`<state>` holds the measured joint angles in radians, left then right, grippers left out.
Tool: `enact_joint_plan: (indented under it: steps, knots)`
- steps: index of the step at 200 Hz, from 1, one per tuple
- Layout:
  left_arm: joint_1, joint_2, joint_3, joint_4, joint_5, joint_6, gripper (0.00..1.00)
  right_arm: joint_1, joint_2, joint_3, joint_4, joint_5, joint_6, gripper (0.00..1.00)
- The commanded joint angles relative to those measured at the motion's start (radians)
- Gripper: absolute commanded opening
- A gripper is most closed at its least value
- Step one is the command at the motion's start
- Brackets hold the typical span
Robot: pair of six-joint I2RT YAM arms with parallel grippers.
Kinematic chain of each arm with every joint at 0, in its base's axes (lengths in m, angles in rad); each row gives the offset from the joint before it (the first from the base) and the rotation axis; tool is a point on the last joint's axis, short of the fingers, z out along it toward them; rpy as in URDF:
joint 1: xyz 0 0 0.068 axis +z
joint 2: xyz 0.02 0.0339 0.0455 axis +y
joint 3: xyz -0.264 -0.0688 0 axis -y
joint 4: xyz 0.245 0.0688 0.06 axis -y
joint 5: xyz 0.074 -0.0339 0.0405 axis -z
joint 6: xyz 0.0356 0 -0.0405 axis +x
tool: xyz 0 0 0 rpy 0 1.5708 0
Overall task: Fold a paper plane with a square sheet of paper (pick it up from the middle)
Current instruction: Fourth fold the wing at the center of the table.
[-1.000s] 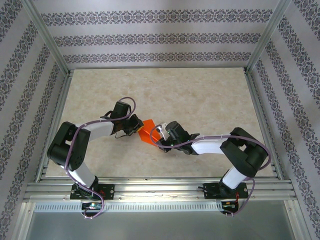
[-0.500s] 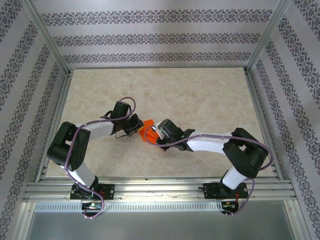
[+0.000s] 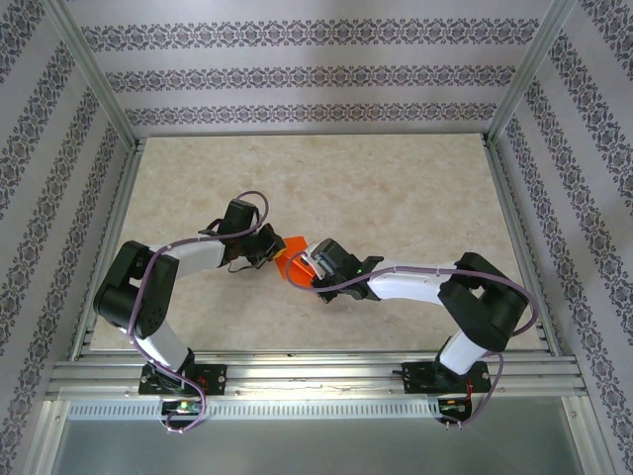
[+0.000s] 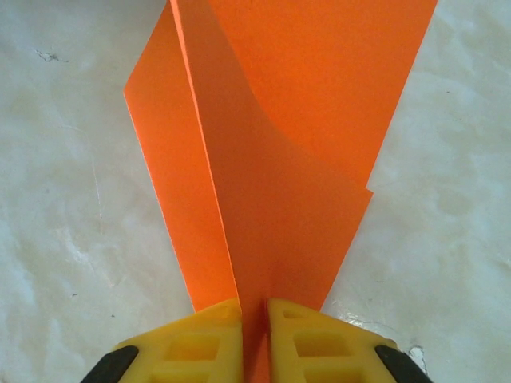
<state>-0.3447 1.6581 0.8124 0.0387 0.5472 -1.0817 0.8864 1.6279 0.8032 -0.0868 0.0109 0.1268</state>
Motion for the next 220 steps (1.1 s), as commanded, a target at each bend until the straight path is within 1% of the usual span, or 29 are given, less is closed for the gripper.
enact_joint_plan:
  steps: [1,18,31,37,46,51,61,72,88,101,129,151,172,189,220]
  knots:
    - [0.015,-0.004,0.023,0.023,0.007,-0.012,0.02,0.008,0.003,0.018,-0.009,0.004,0.004,0.10]
    - [0.014,-0.007,0.023,0.018,0.003,-0.009,0.02,0.008,-0.002,0.018,-0.008,-0.006,0.012,0.07]
    - [0.016,-0.012,0.023,0.012,-0.001,-0.006,0.04,0.003,-0.002,0.015,-0.001,-0.028,0.022,0.04]
    - [0.015,-0.014,0.022,0.010,-0.004,-0.006,0.06,0.000,0.001,0.013,0.004,-0.039,0.030,0.03]
    - [0.016,-0.018,0.021,0.007,-0.010,-0.004,0.12,-0.005,0.007,0.011,0.014,-0.056,0.048,0.02]
    - [0.016,-0.020,0.021,0.003,-0.012,-0.004,0.13,-0.008,0.011,0.008,0.022,-0.071,0.055,0.01]
    - [0.015,-0.025,0.020,-0.001,-0.016,-0.002,0.14,-0.012,0.023,0.009,0.031,-0.087,0.074,0.01]
    - [0.016,-0.030,0.017,-0.006,-0.023,-0.003,0.21,-0.013,0.034,0.011,0.041,-0.091,0.098,0.02]
    - [0.016,-0.040,0.007,-0.006,-0.033,-0.007,0.23,-0.020,0.055,0.011,0.061,-0.111,0.132,0.01]
    - [0.016,-0.052,-0.004,-0.002,-0.041,-0.012,0.30,-0.020,0.068,0.011,0.071,-0.117,0.159,0.02]
    - [0.016,-0.090,-0.027,-0.009,-0.072,-0.017,0.33,-0.032,0.087,-0.006,0.114,-0.147,0.217,0.01]
    - [0.015,-0.121,-0.038,-0.015,-0.092,-0.015,0.33,-0.058,0.092,-0.046,0.196,-0.206,0.282,0.01]
    - [0.016,-0.145,-0.047,-0.016,-0.109,-0.015,0.34,-0.098,0.088,-0.086,0.291,-0.309,0.350,0.00]
    - [0.015,-0.164,-0.053,-0.015,-0.123,-0.011,0.34,-0.128,0.094,-0.098,0.347,-0.415,0.395,0.00]
    - [0.017,-0.184,-0.067,0.004,-0.124,-0.006,0.36,-0.168,0.129,-0.102,0.414,-0.531,0.472,0.00]
